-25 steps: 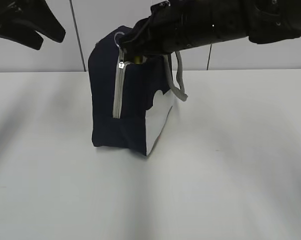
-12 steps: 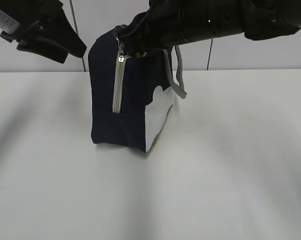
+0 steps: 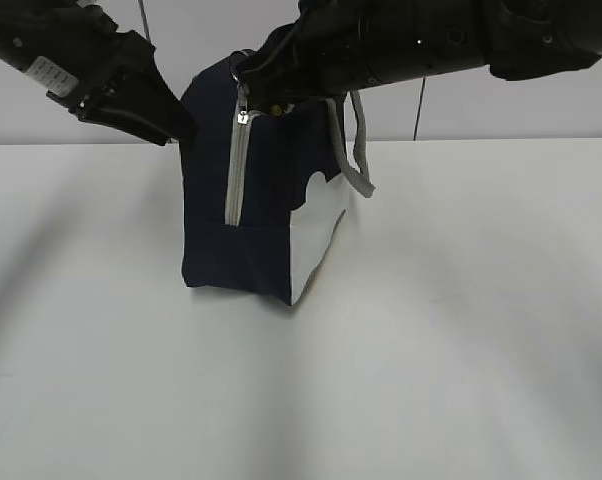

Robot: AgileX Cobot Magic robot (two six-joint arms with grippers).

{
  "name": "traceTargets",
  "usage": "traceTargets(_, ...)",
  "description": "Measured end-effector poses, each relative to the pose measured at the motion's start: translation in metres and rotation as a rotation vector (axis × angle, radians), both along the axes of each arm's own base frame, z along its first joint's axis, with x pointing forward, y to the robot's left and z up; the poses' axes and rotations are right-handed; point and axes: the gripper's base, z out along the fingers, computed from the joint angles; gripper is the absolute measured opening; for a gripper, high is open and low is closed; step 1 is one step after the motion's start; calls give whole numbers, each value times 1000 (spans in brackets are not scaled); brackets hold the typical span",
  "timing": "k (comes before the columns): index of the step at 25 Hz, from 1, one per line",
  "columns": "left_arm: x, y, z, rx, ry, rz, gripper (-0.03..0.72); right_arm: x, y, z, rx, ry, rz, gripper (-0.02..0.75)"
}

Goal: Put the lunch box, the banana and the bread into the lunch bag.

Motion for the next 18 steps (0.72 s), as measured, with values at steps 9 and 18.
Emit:
traceTargets(9, 7, -3, -8, -32, -11, -9, 298, 1, -1, 0, 0, 0, -4, -16)
traceTargets(18, 16, -7, -24, -49, 6, -22, 283, 1, -1, 0, 0, 1, -2, -16)
